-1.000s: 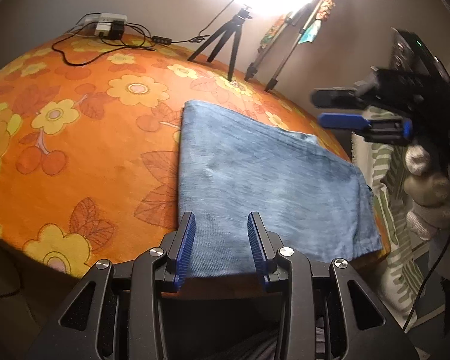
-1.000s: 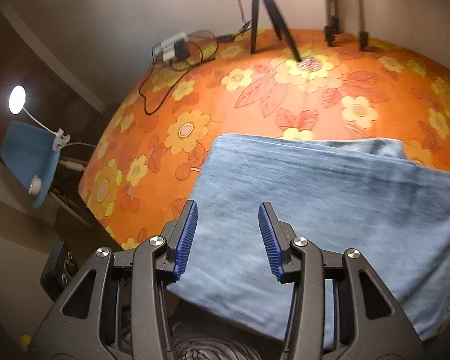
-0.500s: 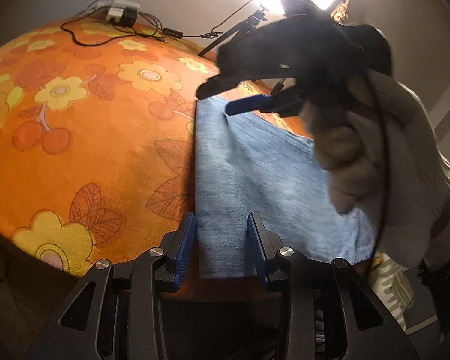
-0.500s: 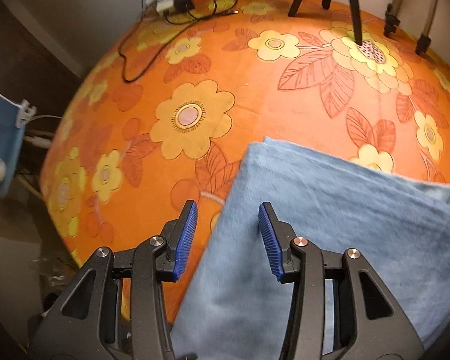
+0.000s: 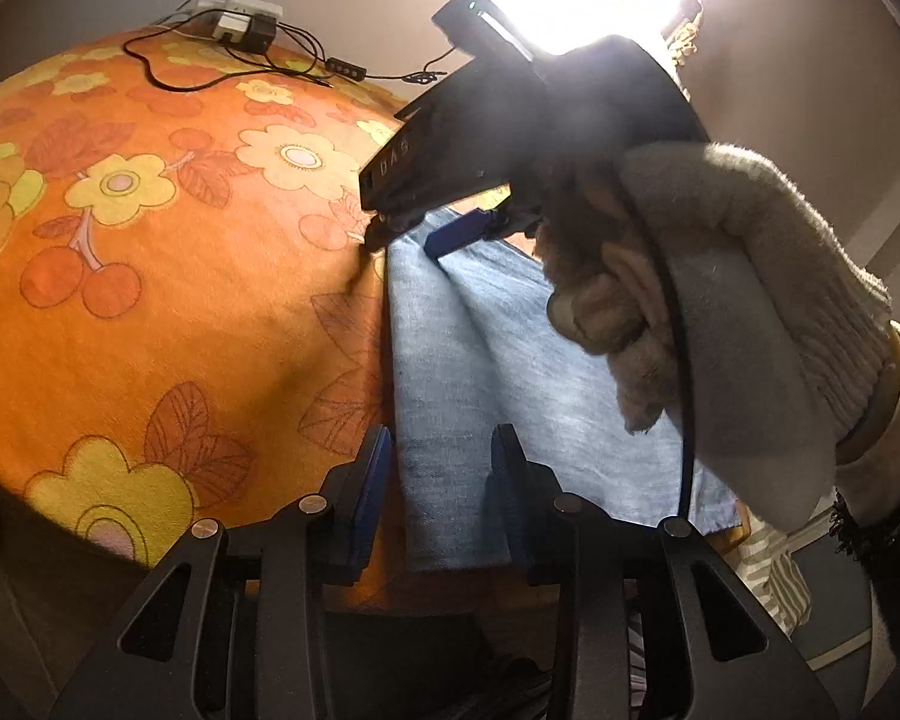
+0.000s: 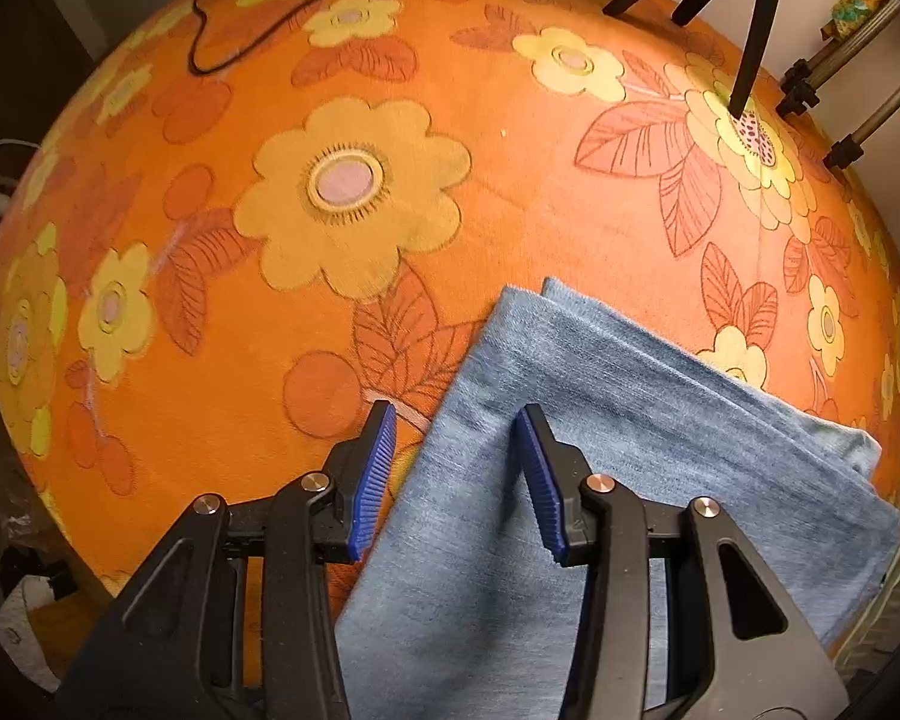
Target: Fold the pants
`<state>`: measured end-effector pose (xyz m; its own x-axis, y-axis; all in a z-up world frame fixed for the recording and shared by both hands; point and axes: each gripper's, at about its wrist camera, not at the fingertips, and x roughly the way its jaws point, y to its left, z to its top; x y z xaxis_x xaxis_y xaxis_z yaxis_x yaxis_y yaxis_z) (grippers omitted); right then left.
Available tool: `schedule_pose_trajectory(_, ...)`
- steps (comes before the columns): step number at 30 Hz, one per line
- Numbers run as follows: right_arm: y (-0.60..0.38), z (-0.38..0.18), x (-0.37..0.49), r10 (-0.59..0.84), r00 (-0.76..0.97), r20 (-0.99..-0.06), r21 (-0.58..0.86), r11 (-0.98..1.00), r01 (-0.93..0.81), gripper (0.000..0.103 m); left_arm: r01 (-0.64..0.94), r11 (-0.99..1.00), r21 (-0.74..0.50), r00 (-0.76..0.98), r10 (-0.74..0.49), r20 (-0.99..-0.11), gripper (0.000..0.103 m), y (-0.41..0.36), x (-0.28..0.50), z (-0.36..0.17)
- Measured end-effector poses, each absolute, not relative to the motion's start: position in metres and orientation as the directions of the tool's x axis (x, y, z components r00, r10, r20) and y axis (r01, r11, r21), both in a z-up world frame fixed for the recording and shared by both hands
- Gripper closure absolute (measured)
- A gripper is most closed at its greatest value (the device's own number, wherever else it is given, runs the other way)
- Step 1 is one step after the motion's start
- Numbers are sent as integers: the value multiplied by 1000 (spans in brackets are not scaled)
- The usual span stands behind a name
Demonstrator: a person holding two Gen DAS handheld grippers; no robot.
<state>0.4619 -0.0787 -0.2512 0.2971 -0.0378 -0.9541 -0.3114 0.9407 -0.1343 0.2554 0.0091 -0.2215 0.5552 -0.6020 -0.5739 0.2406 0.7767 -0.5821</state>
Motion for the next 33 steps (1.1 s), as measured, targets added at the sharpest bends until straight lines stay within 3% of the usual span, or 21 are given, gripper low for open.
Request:
schedule_pose_trajectory(6, -90, -246, 462, 7, 297, -955, -83, 954, -288, 93, 226, 793, -566, 554, -582, -595, 67, 8, 262, -223)
schedule_pose_trajectory(11, -107, -231, 458, 106, 308, -945, 17, 960, -279, 98, 210, 803, -557, 547, -569, -614, 60, 0, 268, -226)
schedule_pose_trajectory(17, -133, -206, 452, 212, 335, -918, 123, 956, -266, 99, 204, 776, -596, 533, -599, -597, 59, -7, 274, -227)
schedule_pose_trajectory(20, -140, -196, 452, 237, 352, -906, 150, 955, -257, 99, 222, 765, -605, 534, -615, -581, 63, -14, 274, -223)
schedule_pose_trajectory(22, -145, -191, 452, 252, 364, -897, 167, 954, -249, 99, 224, 769, -599, 552, -607, -572, 77, -15, 268, -218)
schedule_pose_trajectory(25, -150, -187, 452, 261, 374, -890, 177, 954, -244, 99, 227, 772, -594, 588, -595, -548, 89, -11, 265, -211)
schedule_pose_trajectory(28, -152, -186, 452, 266, 374, -889, 178, 951, -252, 99, 258, 798, -545, 617, -570, -543, 94, -15, 263, -203)
schedule_pose_trajectory(29, -152, -186, 452, 260, 374, -890, 172, 953, -251, 97, 271, 805, -528, 625, -565, -539, 94, -18, 261, -200)
schedule_pose_trajectory(31, -152, -187, 454, 241, 361, -901, 157, 956, -247, 78, 290, 813, -505, 636, -558, -533, 95, -22, 257, -196)
schedule_pose_trajectory(32, -150, -187, 455, 224, 363, -905, 138, 959, -248, 59, 299, 814, -499, 639, -559, -528, 95, -24, 256, -194)
schedule_pose_trajectory(33, -149, -186, 455, 212, 369, -905, 123, 960, -250, 50, 304, 814, -495, 641, -559, -526, 95, -25, 257, -193)
